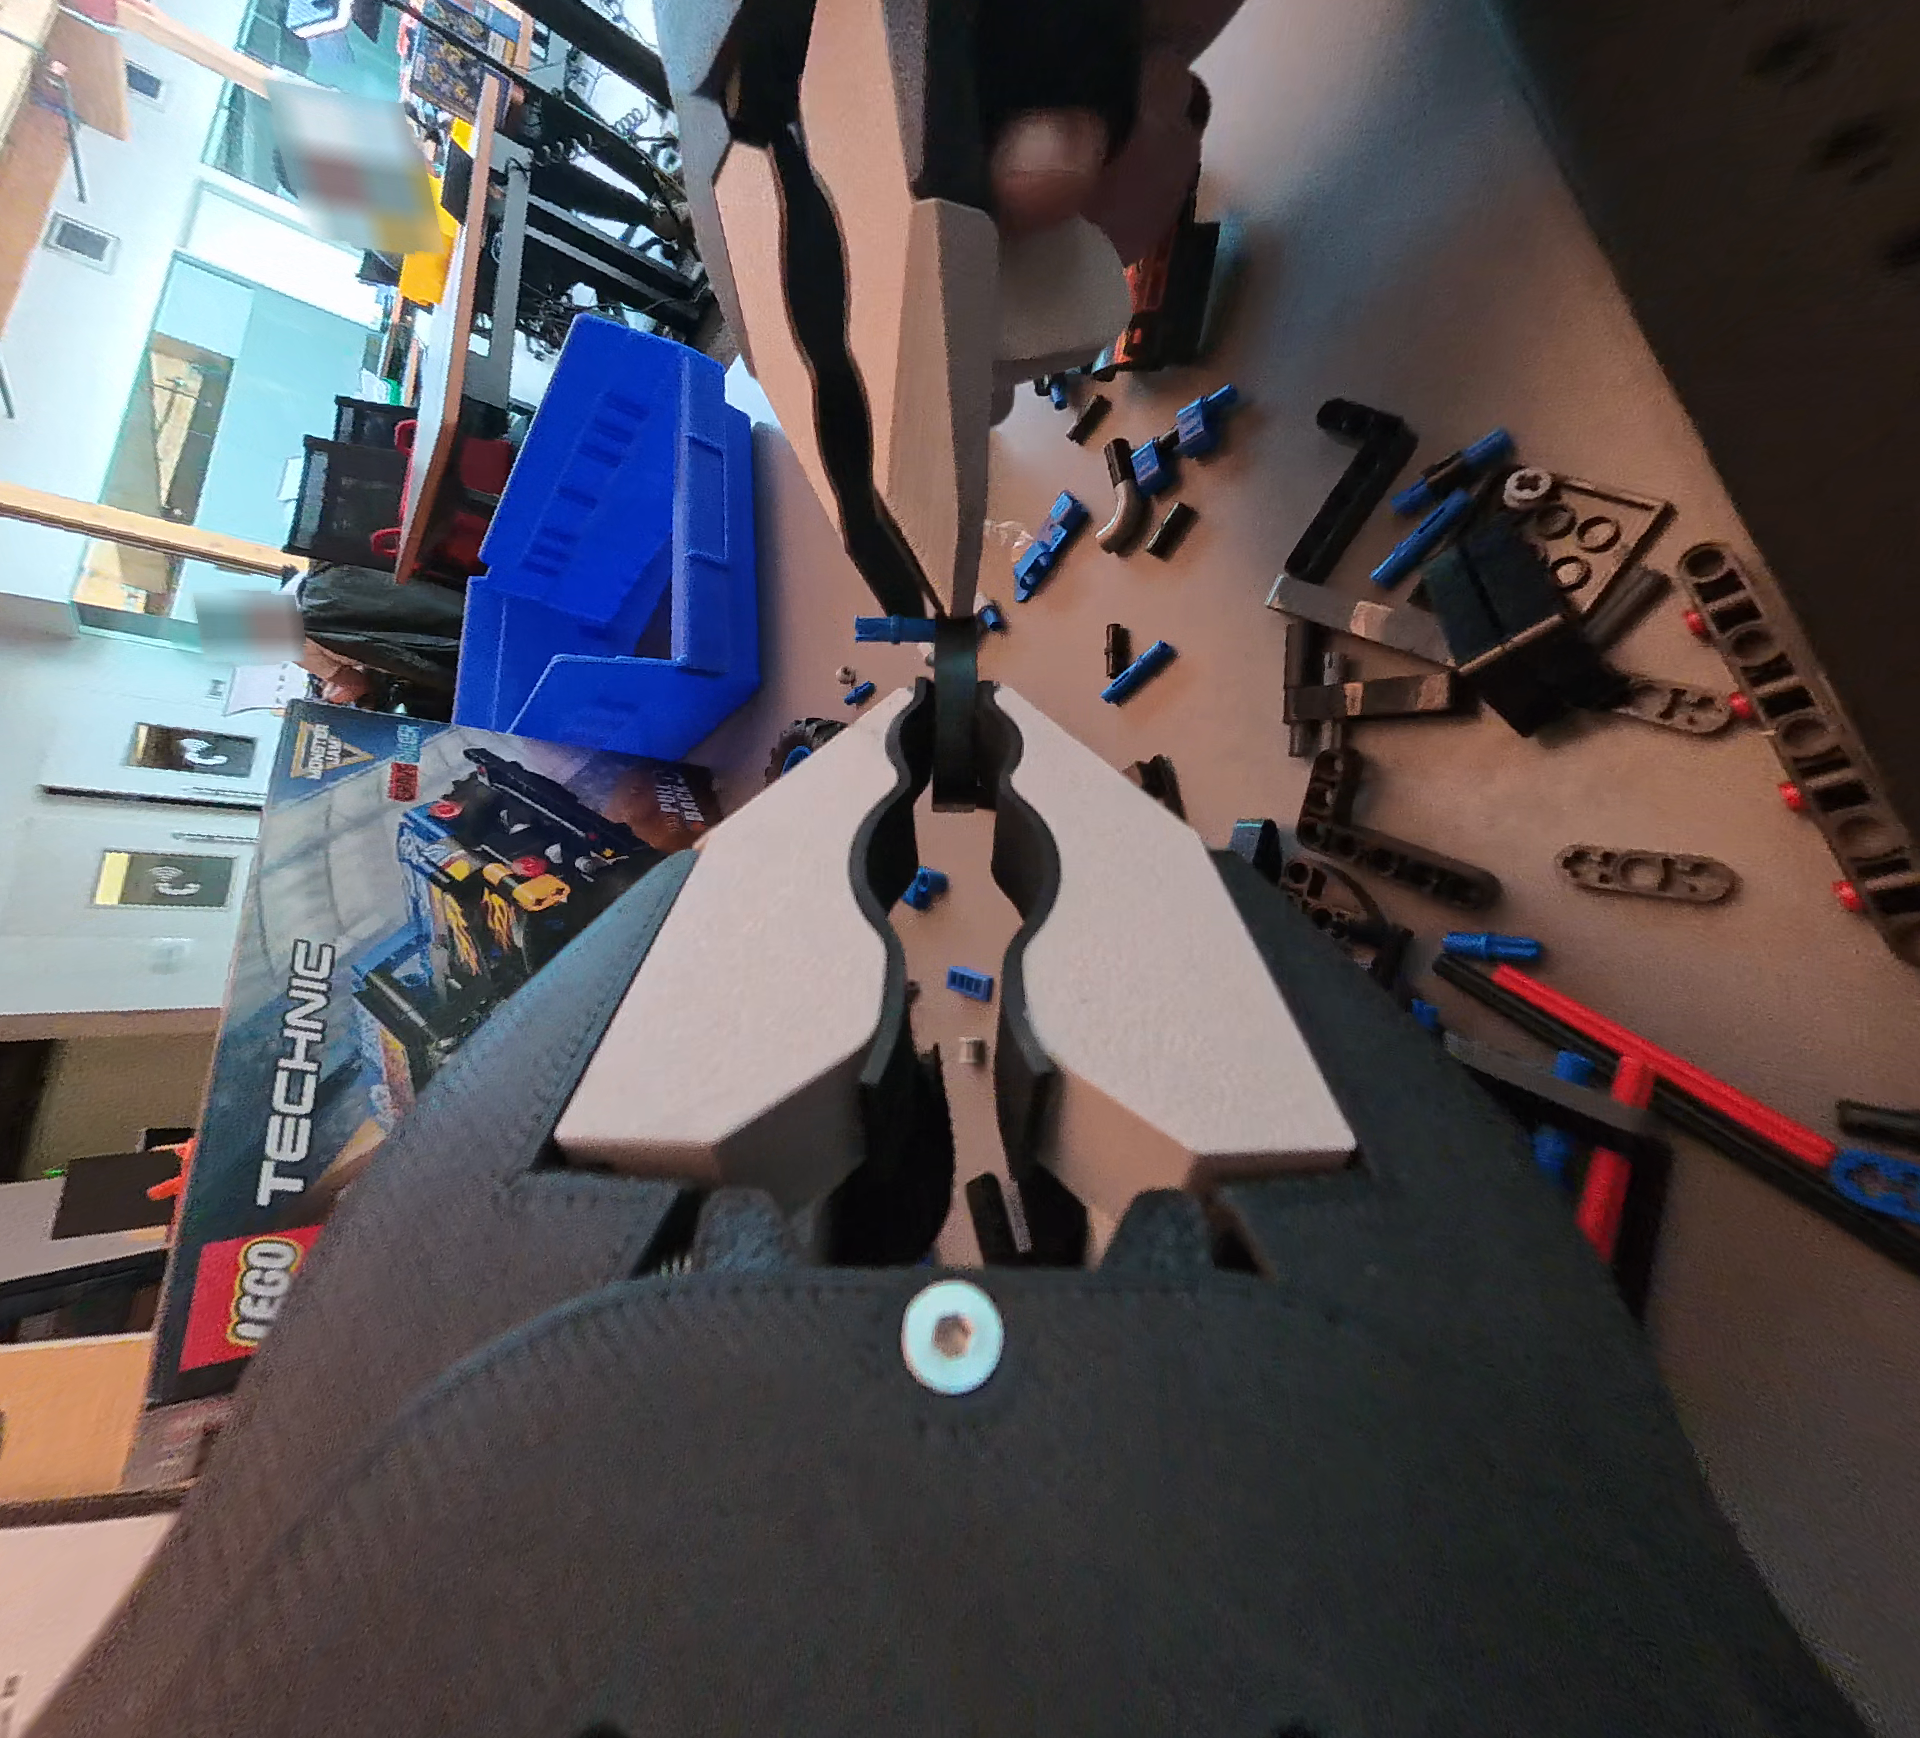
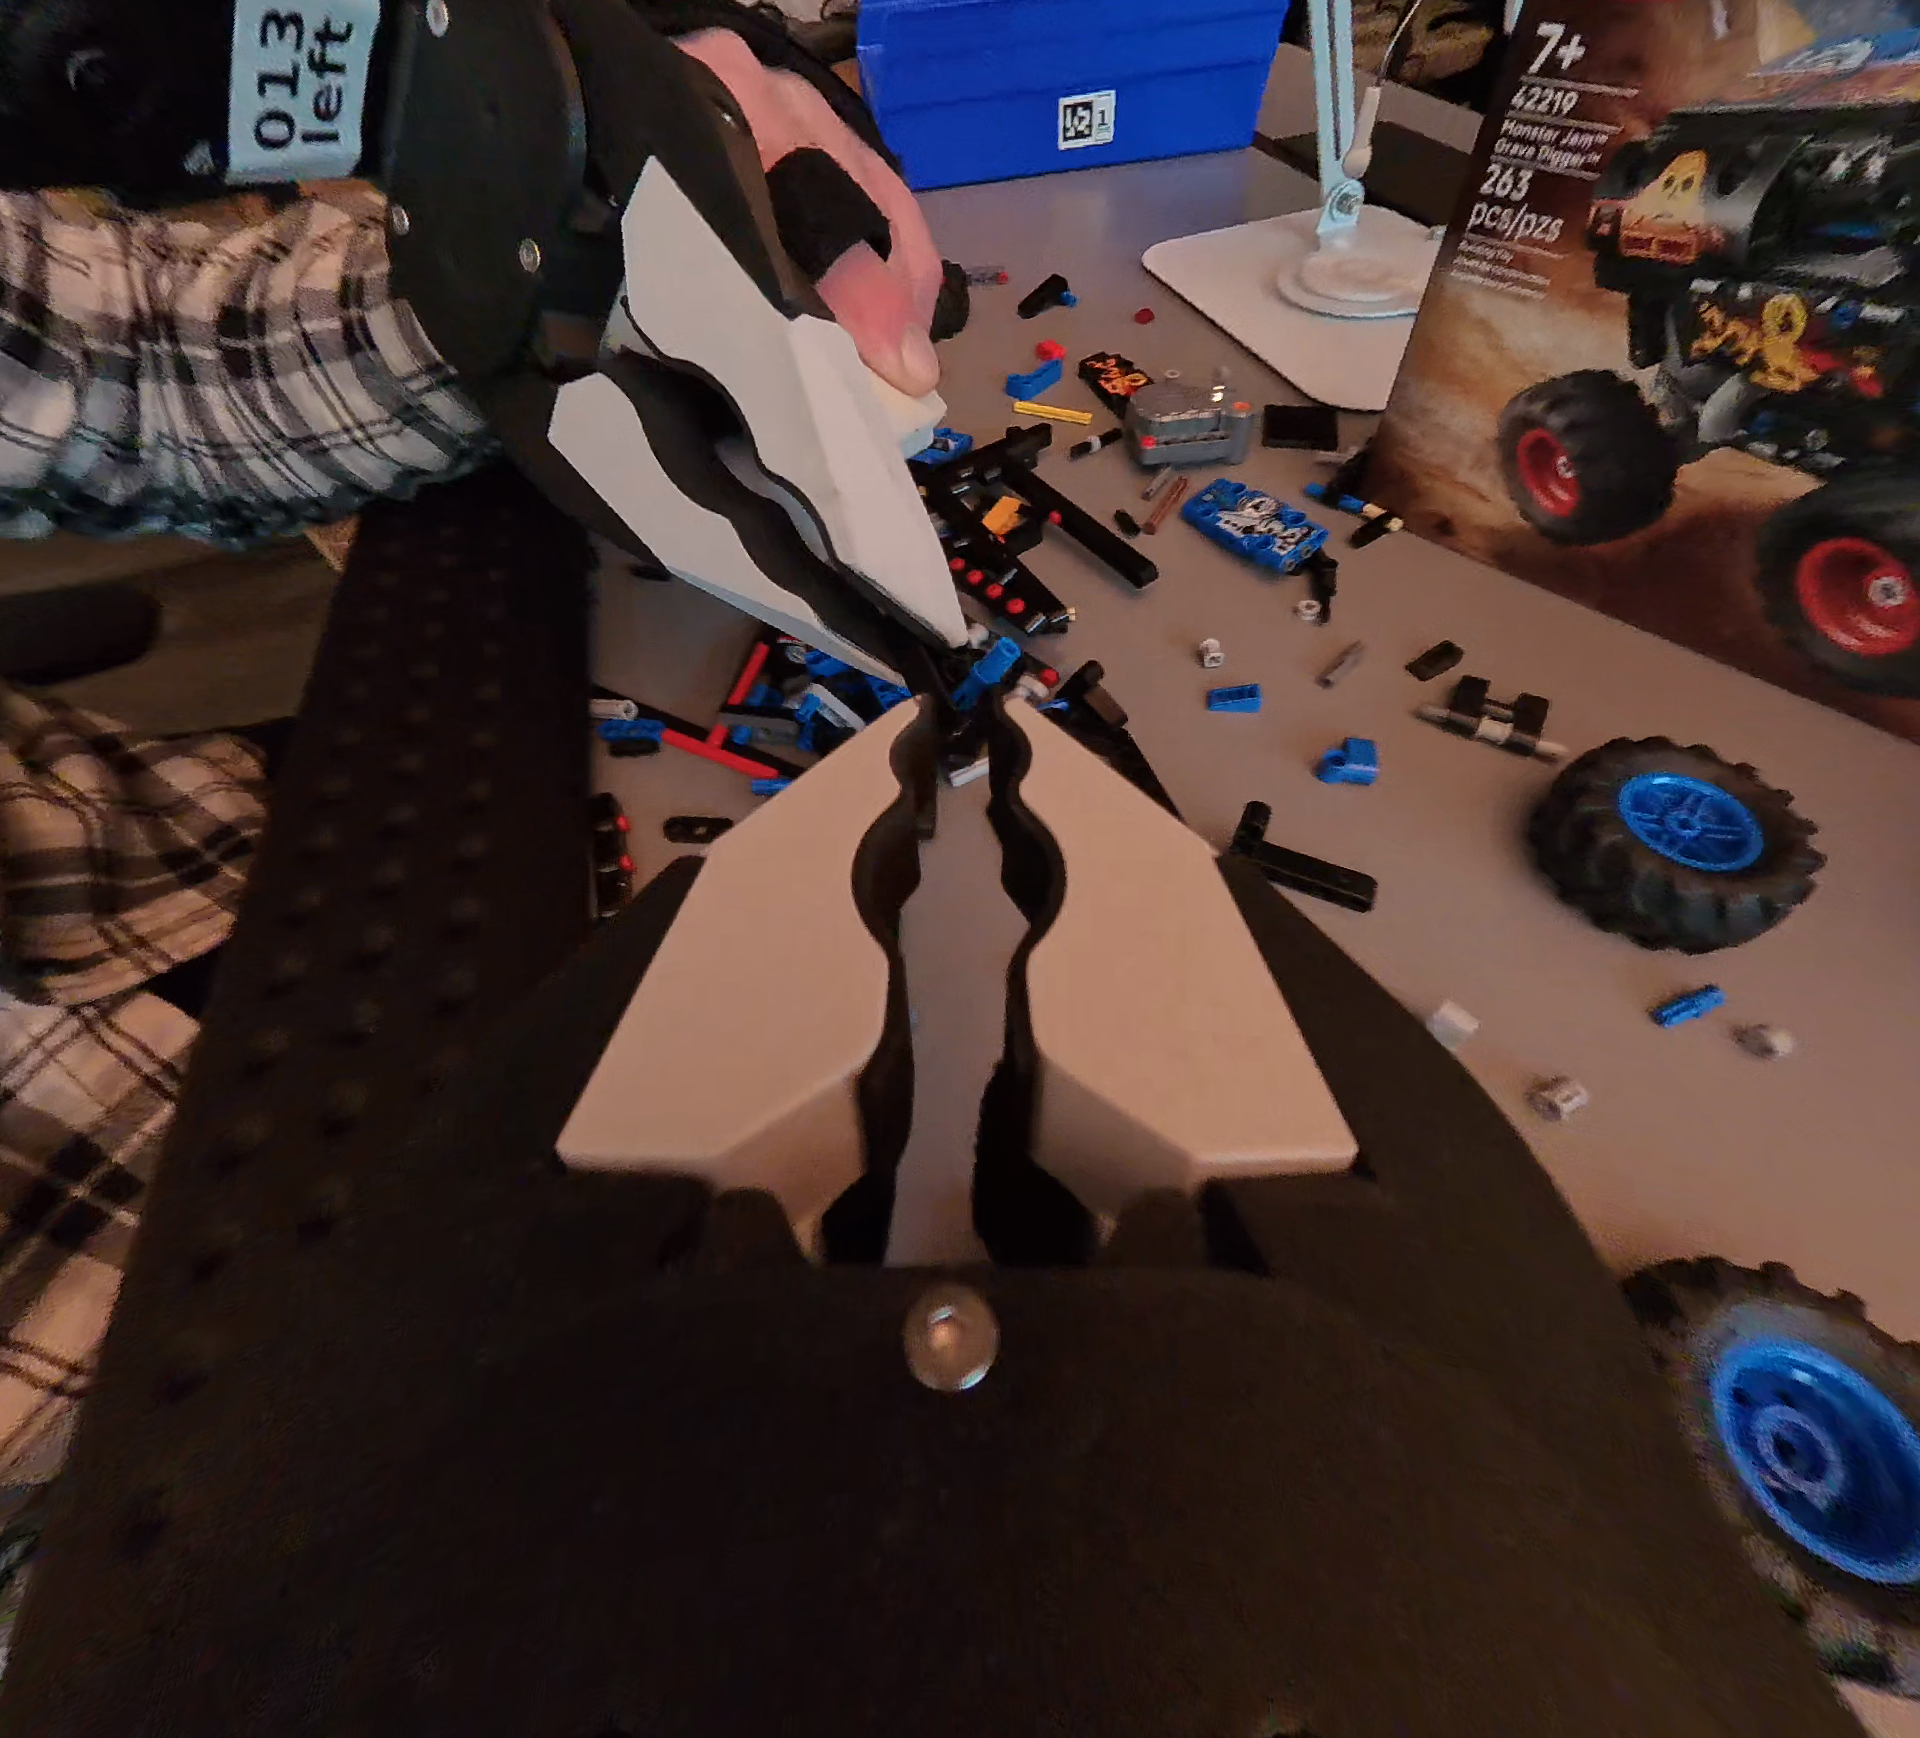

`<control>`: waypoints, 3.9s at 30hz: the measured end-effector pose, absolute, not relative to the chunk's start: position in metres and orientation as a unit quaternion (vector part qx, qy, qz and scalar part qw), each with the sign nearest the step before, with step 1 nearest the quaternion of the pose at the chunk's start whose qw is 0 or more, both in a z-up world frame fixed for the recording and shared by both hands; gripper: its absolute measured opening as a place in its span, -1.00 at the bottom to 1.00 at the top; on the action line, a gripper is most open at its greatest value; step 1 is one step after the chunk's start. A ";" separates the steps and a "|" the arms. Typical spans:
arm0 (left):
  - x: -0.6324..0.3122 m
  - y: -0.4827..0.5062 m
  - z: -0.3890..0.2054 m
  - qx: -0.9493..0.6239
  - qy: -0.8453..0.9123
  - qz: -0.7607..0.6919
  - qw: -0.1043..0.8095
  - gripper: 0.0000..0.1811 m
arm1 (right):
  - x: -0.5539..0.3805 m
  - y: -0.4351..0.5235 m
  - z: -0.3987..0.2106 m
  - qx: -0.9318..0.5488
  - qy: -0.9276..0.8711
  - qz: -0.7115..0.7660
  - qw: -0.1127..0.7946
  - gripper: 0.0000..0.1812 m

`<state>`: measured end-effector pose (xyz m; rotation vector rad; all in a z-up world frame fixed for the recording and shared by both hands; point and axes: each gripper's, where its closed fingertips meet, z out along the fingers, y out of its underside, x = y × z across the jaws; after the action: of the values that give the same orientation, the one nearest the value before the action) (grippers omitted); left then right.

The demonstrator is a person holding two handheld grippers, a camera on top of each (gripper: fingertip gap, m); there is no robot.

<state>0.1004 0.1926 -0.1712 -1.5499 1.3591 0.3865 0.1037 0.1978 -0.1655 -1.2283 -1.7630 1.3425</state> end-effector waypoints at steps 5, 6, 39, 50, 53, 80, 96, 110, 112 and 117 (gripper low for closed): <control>0.100 0.192 -0.169 -0.623 0.574 0.196 0.494 -0.94 | 0.104 0.197 -0.162 -0.474 -0.634 0.554 0.258 -0.95; 0.100 0.193 -0.169 -0.622 0.573 0.203 0.493 -0.94 | 0.104 0.197 -0.161 -0.476 -0.629 0.558 0.257 -0.95; 0.090 0.181 -0.224 -0.730 0.558 0.098 0.382 -0.78 | 0.101 0.202 -0.212 -0.494 -0.718 0.398 0.284 -0.88; 0.048 0.186 -0.201 -0.764 0.492 0.102 0.405 -0.68 | 0.129 0.251 -0.151 -0.528 -0.628 0.408 0.401 -0.89; 0.035 0.187 -0.197 -0.769 0.481 0.115 0.406 -0.68 | 0.152 0.267 -0.136 -0.553 -0.604 0.384 0.426 -0.84; -0.029 0.157 -0.178 -0.808 0.415 0.145 0.392 -0.69 | 0.203 0.261 -0.232 -0.624 -0.697 0.159 0.315 -0.75; -0.063 0.156 -0.171 -0.831 0.356 0.155 0.398 -0.65 | 0.184 0.250 -0.222 -0.612 -0.704 0.178 0.314 -0.67; -0.108 0.145 -0.188 -0.875 0.274 0.115 0.382 -0.62 | 0.170 0.248 -0.192 -0.591 -0.738 0.149 0.292 -0.56; -0.102 0.147 -0.188 -0.873 0.284 0.113 0.380 -0.62 | 0.184 0.245 -0.203 -0.592 -0.748 0.144 0.265 -0.55; -0.085 0.151 -0.194 -0.867 0.313 0.114 0.371 -0.62 | 0.175 0.228 -0.235 -0.563 -0.770 0.150 0.259 -0.58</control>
<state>-0.0854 0.1506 -0.1943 -2.2224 0.8038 0.2911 0.1749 0.2277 -0.2349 -1.5270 -2.0872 0.4057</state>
